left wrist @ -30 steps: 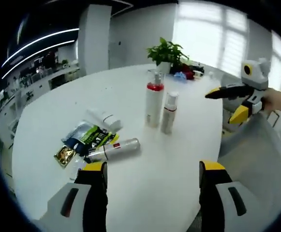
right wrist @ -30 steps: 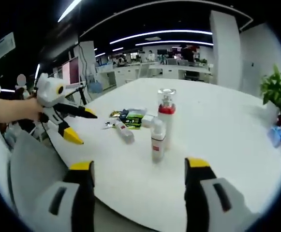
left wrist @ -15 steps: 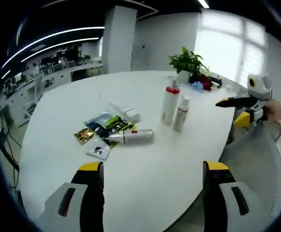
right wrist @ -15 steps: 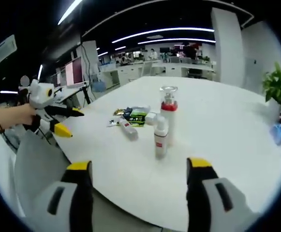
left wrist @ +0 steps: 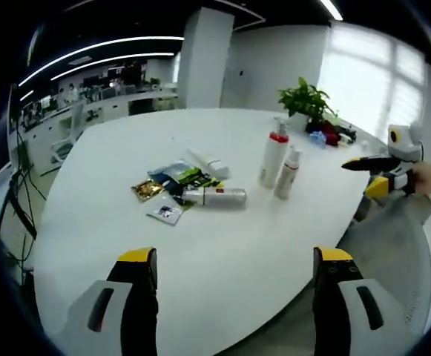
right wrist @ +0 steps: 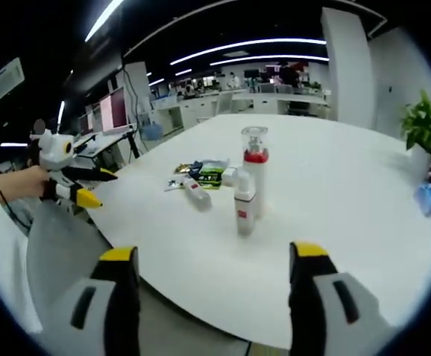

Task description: Arrange the skincare products in the storage area until every visible bottle or jar stands upright without overlapping.

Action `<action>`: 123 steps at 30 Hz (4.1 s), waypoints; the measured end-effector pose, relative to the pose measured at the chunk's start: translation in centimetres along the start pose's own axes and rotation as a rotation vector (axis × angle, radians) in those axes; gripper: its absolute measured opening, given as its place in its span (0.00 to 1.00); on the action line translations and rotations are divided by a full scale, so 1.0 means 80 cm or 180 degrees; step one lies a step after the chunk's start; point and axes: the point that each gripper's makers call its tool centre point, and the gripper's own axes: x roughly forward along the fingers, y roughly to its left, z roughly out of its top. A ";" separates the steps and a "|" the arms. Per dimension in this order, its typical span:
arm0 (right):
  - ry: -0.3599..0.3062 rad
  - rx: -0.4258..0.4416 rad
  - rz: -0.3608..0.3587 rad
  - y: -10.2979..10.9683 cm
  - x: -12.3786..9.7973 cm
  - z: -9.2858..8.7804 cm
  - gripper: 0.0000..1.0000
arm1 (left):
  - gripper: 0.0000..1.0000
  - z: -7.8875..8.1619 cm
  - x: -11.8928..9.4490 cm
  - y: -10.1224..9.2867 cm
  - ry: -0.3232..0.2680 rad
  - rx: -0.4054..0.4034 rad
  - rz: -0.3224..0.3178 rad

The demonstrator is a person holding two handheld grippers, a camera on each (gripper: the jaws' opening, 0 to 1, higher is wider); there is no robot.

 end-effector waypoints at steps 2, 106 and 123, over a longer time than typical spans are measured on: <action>-0.0002 -0.0002 0.0003 0.000 0.000 0.001 0.84 | 0.84 0.002 0.000 0.000 -0.0006 0.0011 0.0000; 0.1744 0.0162 0.0202 -0.123 0.344 0.155 0.69 | 0.86 0.032 0.037 0.049 -0.0189 -0.0049 -0.0114; 0.2032 -0.0059 0.0110 -0.121 0.412 0.129 0.65 | 0.84 0.028 0.033 0.090 -0.0236 -0.0177 0.0035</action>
